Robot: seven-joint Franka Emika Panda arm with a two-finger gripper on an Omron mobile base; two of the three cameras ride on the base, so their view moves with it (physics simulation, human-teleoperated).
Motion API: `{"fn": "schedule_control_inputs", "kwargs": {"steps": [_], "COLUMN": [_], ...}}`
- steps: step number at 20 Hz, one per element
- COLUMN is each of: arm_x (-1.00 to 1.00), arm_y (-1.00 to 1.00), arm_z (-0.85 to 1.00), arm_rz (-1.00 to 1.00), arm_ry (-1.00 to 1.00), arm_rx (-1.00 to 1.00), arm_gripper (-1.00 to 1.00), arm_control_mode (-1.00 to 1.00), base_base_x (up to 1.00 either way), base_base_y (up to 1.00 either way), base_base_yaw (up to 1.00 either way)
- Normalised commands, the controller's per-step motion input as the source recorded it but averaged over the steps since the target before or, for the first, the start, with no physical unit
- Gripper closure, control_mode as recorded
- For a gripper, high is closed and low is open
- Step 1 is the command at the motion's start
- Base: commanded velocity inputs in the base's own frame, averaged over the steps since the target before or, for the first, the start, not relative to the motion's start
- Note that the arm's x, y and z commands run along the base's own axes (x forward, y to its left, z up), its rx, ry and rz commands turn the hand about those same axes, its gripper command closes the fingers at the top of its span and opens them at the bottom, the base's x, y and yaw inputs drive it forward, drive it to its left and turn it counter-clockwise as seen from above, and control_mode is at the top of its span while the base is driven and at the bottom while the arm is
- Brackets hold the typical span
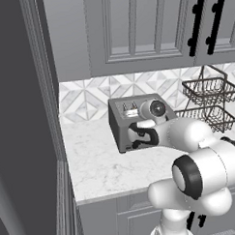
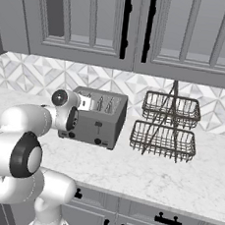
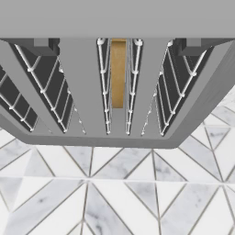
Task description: Start the toaster. Once the lever pops up, take the bread to the plate on the dining counter.
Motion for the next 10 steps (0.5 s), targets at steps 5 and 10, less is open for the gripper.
{"fn": "schedule_control_inputs", "kwargs": {"steps": [5,10], "arm_x": [0.0,0.0], "arm_y": [0.0,0.0], "arm_z": [0.0,0.0], "arm_rz": [0.0,0.0], "arm_ry": [0.0,0.0], "arm_rx": [0.0,0.0], "arm_gripper": [-1.0,-1.0], "arm_control_mode": [-1.0,-1.0], "base_base_x": [0.0,0.0], "base_base_y": [0.0,0.0], "base_base_yaw": [0.0,0.0]}}
